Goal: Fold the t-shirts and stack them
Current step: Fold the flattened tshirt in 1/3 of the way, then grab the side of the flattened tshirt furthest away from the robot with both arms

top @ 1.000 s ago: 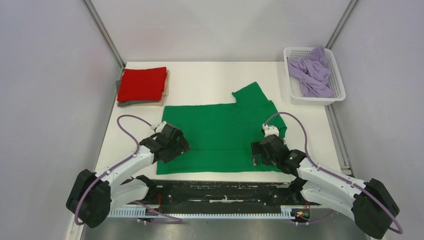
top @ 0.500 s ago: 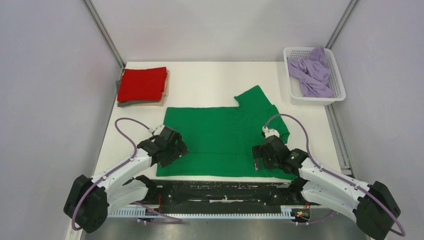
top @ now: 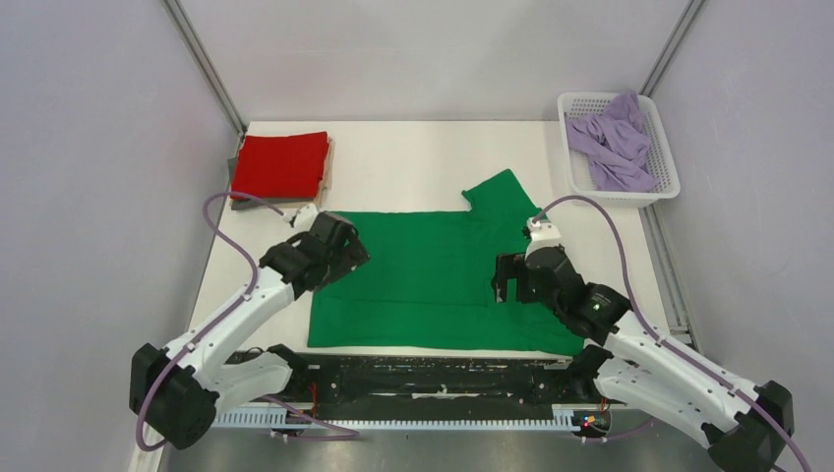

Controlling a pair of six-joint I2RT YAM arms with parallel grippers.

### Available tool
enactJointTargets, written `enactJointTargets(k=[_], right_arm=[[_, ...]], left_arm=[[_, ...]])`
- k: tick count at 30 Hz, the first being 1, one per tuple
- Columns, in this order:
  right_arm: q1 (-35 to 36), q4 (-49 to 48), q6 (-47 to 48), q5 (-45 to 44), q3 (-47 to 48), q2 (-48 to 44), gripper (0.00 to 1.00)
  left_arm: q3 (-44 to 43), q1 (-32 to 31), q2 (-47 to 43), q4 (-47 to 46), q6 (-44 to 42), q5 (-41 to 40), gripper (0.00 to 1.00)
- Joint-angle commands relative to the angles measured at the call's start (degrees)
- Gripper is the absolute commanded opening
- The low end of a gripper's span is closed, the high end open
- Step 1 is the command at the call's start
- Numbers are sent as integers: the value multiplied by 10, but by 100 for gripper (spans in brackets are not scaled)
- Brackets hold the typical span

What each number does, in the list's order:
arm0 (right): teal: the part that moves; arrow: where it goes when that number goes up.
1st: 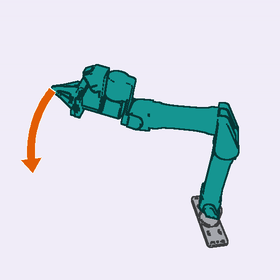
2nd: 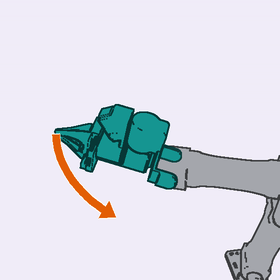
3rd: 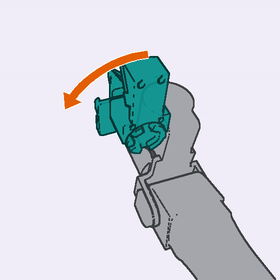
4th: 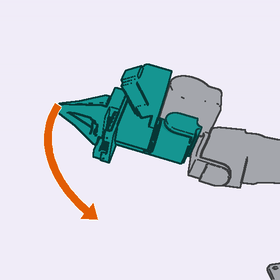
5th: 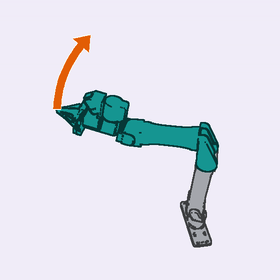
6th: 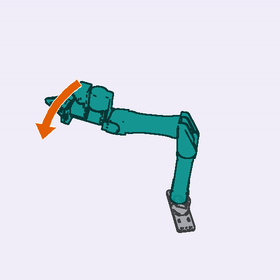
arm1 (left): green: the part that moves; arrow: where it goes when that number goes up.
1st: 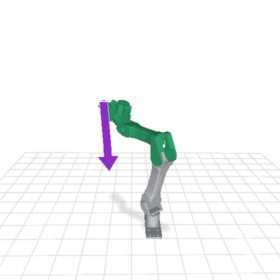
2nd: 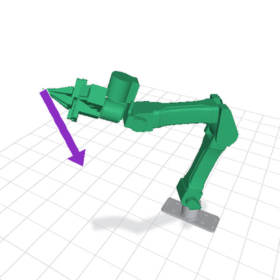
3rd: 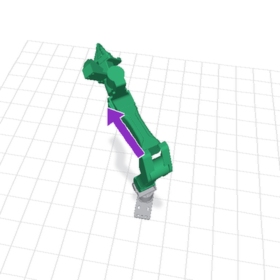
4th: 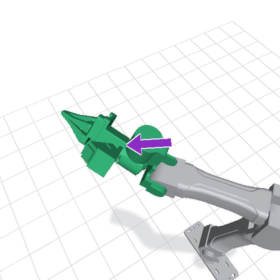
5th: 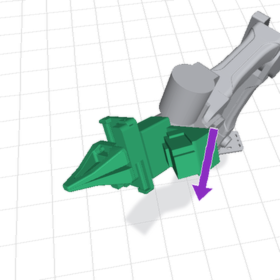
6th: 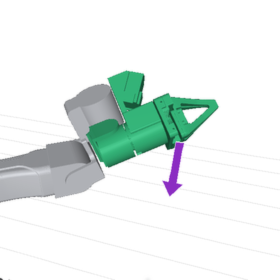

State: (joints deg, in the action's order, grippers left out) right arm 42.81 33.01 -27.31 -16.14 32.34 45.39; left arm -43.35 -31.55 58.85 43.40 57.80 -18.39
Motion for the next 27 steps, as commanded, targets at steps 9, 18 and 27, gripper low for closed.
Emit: enactJointTargets(k=[9, 18, 27], right_arm=[[2, -227, 40, -130, -43, -3, 98], [2, -228, 82, -98, -37, 56, 98], [1, -221, 97, -114, -42, 69, 98]], left_arm=[[-242, 193, 313, -60, -145, -10, 100], [-405, 221, 515, -39, -156, -79, 91], [-430, 223, 581, -67, -131, -86, 78]])
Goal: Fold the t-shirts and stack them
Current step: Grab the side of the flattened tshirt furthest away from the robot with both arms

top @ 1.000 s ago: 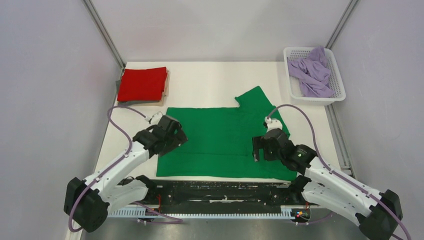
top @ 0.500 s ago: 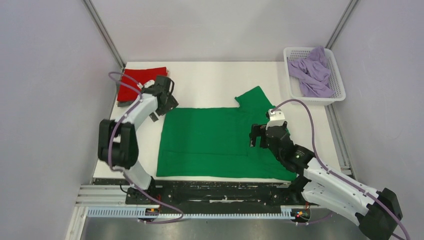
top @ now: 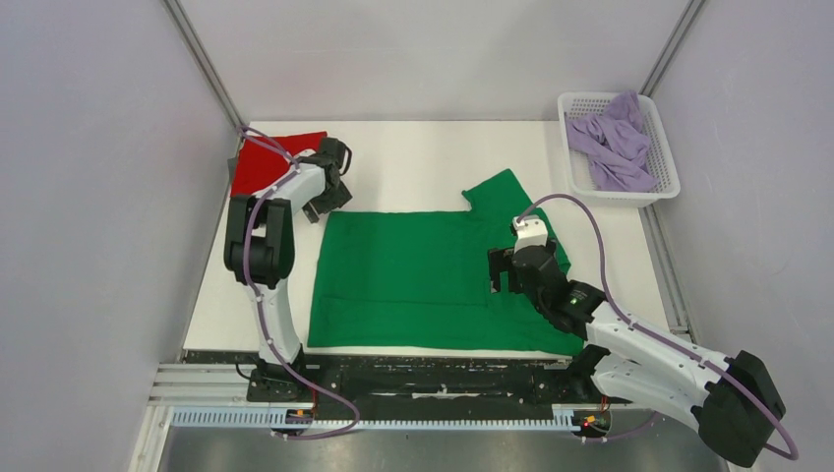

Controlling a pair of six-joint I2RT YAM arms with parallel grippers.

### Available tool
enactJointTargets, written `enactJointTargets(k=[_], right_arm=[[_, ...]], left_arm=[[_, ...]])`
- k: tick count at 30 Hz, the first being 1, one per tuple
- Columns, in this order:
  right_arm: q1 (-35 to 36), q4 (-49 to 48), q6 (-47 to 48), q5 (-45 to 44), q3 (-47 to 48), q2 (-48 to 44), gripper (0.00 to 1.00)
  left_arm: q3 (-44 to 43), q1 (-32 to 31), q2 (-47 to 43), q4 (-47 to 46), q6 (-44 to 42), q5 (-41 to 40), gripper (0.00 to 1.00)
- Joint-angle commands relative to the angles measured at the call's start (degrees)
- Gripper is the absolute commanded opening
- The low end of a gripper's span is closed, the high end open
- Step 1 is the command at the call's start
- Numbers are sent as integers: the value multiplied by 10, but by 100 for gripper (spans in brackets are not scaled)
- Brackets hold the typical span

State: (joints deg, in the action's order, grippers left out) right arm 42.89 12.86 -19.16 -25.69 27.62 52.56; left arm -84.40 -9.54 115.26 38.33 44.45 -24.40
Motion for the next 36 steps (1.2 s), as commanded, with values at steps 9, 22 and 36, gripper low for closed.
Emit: enactJointTargets(k=[9, 22, 36], right_arm=[[0, -21, 20, -25, -2, 5, 98], [-1, -15, 19, -38, -9, -6, 98], [-104, -10, 1, -2, 112, 108, 98]], left_arm=[[13, -1, 17, -24, 8, 14, 64], [39, -10, 14, -23, 6, 6, 32], [56, -16, -32, -21, -16, 17, 2]])
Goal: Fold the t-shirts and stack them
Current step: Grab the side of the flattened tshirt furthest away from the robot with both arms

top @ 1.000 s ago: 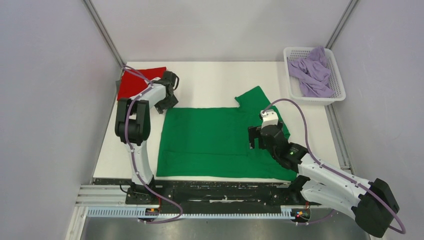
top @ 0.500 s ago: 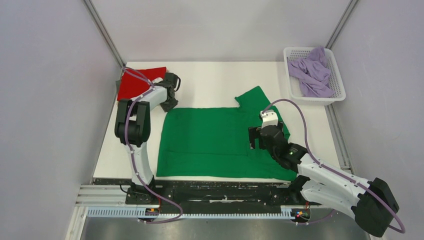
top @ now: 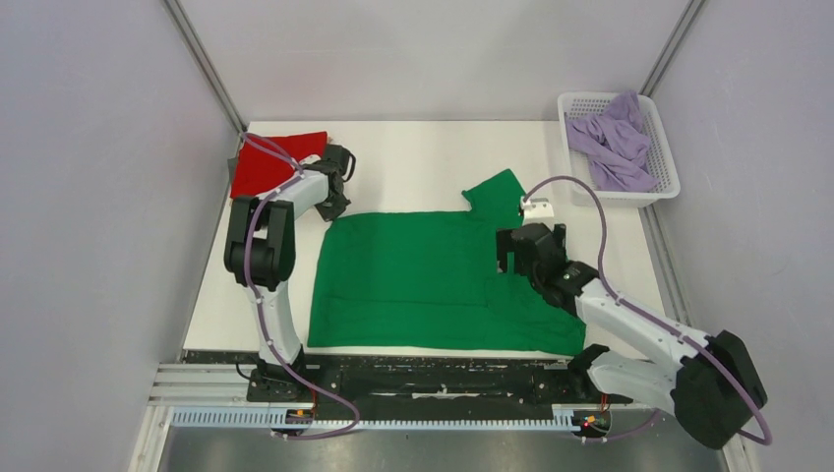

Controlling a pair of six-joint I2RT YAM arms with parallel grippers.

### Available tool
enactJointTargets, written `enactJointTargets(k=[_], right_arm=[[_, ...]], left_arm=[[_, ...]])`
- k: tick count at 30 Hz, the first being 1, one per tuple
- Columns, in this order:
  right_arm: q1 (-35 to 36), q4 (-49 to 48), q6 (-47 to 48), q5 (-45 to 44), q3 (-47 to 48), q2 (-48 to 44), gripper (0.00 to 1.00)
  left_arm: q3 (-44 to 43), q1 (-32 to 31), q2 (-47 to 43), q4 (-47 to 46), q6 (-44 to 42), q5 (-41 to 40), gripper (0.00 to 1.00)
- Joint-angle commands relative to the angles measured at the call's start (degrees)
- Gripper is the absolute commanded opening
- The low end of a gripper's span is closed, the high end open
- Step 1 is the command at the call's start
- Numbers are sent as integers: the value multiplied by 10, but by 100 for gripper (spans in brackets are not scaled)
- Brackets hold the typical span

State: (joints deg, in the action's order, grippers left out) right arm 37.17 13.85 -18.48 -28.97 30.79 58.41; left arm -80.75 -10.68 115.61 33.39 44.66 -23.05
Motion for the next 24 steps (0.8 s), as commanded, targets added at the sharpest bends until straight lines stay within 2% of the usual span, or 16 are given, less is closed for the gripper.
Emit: enactJointTargets(k=[1, 9, 14, 18, 24], right_arm=[[-58, -24, -2, 31, 98, 76, 98], [-117, -53, 34, -16, 340, 332, 98], [-138, -40, 56, -9, 509, 506, 91], [-162, -61, 56, -25, 586, 602, 87], [-191, -61, 69, 9, 702, 721, 82]], left_arm=[[24, -6, -42, 25, -21, 4, 2], [41, -11, -71, 6, -39, 16, 2], [44, -15, -88, 4, -51, 15, 2], [51, -19, -100, 5, -53, 19, 2], [54, -23, -104, 5, -58, 20, 2]])
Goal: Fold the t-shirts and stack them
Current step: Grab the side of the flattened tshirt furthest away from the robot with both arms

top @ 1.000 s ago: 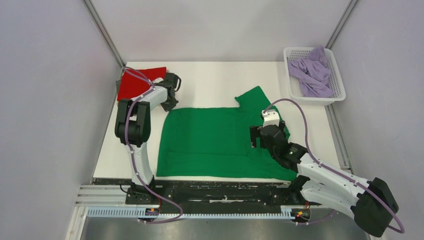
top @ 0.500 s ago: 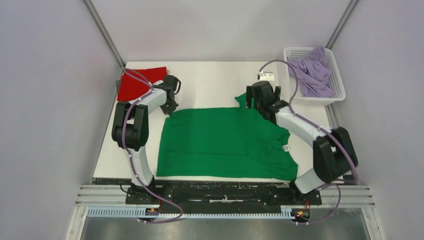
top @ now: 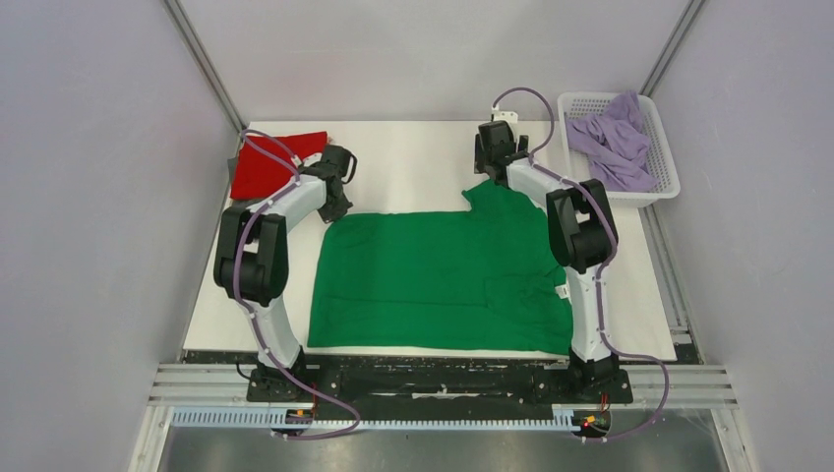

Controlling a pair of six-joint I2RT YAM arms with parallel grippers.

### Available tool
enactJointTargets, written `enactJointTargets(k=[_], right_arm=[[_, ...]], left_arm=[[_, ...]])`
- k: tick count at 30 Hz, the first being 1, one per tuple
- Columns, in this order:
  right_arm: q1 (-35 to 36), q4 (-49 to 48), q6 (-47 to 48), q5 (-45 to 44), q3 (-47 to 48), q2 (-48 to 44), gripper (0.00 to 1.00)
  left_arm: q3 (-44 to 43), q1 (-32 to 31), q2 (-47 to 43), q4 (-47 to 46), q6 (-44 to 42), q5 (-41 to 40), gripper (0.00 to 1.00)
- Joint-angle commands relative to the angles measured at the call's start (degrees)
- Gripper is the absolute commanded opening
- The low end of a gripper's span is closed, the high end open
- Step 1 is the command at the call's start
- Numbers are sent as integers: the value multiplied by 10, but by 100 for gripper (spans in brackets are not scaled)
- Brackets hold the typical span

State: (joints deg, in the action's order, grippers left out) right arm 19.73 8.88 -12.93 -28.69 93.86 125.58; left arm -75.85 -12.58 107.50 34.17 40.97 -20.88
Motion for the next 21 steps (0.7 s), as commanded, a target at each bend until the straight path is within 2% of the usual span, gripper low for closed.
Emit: enactJointTargets(k=[1, 4, 8, 13, 17, 20, 21], right_arm=[[-19, -8, 13, 11, 83, 63, 81], [-25, -2, 14, 18, 82, 79, 78], [-32, -8, 2, 18, 27, 56, 73], [-35, -44, -12, 12, -65, 2, 61], [-36, -60, -25, 10, -95, -15, 51], [-37, -66, -33, 19, -94, -10, 36], [-37, -69, -35, 22, -93, -7, 28]], left_arm=[[4, -4, -22, -3, -21, -3, 2], [1, -5, -18, -3, -24, -4, 2], [-1, -5, -12, -2, -24, -3, 2], [0, -5, -13, -2, -23, -6, 2], [2, -5, -18, -2, -23, -4, 2], [4, -6, -22, -1, -23, -3, 2], [4, -6, -24, -1, -23, -2, 2]])
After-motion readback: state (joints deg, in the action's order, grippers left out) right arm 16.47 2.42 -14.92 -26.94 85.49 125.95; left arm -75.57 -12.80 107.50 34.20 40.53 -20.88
